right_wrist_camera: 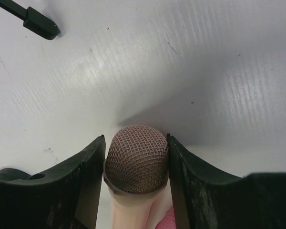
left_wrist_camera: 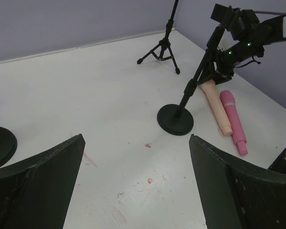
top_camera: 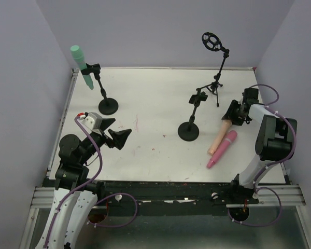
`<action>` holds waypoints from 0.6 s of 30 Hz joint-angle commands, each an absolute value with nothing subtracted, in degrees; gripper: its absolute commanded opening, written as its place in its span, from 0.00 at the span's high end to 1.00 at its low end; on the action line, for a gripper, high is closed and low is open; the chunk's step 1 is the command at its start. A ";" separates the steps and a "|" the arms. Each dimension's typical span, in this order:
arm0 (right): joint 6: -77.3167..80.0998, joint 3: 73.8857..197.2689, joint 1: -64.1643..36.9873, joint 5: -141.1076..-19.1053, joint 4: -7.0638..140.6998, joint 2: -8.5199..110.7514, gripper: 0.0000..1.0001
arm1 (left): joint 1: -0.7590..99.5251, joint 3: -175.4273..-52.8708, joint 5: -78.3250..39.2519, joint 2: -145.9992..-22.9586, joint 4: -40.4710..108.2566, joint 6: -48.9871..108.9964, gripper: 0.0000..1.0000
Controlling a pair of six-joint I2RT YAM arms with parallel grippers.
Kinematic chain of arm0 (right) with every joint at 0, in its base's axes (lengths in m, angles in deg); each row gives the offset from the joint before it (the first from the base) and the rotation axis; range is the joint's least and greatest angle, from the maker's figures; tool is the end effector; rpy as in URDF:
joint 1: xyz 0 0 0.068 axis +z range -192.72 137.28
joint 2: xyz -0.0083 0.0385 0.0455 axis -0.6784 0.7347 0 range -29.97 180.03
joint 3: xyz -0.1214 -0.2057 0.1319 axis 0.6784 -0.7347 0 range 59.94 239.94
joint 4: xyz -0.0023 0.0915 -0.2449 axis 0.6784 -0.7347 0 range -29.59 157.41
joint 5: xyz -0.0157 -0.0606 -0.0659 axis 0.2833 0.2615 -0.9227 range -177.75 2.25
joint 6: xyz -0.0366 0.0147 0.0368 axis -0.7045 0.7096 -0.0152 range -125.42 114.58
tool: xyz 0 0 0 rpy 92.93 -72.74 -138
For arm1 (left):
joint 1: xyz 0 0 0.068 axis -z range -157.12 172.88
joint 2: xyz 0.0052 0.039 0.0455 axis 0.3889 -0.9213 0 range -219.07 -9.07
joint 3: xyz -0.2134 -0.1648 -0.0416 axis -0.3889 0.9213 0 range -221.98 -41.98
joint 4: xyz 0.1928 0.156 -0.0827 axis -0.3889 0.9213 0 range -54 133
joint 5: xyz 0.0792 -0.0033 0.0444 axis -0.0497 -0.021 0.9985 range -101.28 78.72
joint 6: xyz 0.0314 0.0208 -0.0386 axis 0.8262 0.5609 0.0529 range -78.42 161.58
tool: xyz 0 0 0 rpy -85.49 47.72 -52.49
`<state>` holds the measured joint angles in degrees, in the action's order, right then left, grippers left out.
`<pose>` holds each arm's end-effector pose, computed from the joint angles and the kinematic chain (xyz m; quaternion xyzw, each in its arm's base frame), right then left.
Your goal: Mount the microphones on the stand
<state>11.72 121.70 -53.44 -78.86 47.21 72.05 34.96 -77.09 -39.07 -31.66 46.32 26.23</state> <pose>0.3494 -0.0605 0.1642 0.2130 0.9405 0.0890 0.2495 0.1019 -0.0388 0.3306 0.1538 0.6778 -0.3277 0.6400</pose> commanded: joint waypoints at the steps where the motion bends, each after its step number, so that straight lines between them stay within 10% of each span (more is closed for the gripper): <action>1: 14.08 122.08 -53.70 -74.48 46.85 71.11 0.46 | 34.84 -76.79 -40.37 -31.92 45.31 25.85 0.01; 8: 16.11 125.07 -53.61 -64.91 46.76 68.13 0.74 | 34.84 -76.78 -40.37 -32.71 45.58 26.11 0.01; 18: 12.86 123.84 -53.61 -60.24 47.11 52.67 0.78 | 34.84 -76.26 -47.73 -34.82 41.37 23.75 0.01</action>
